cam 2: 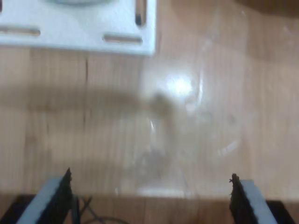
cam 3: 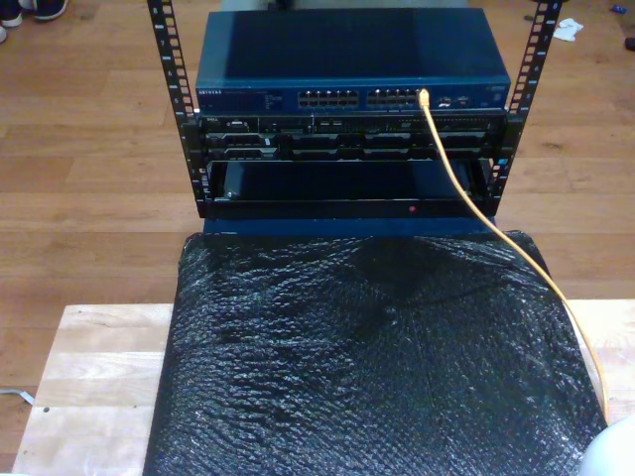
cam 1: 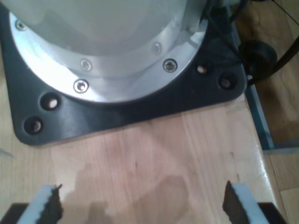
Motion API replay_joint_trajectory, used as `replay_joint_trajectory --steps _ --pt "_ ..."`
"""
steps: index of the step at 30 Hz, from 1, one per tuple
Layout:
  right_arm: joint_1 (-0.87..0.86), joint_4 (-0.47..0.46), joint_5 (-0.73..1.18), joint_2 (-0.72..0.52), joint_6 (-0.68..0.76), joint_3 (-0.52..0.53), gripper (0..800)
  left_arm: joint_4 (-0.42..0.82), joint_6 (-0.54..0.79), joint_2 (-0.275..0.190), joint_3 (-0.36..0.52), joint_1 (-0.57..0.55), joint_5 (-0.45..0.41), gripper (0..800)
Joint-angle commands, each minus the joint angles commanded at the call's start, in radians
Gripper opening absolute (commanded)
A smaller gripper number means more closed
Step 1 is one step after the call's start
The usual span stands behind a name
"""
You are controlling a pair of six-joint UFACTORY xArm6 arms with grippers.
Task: Grab the cable and plug it in
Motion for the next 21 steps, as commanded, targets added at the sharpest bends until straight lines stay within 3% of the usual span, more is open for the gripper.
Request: replay_joint_trajectory --steps 9,21 --pt "0.003 0.000 -0.164 0.017 -0.069 0.100 798 0.000 0.000 0.000 0.000 0.002 0.000 800" --pt "0.000 0.005 -0.235 0.057 -0.097 0.129 798 0.000 0.000 0.000 0.000 0.000 0.000 800"
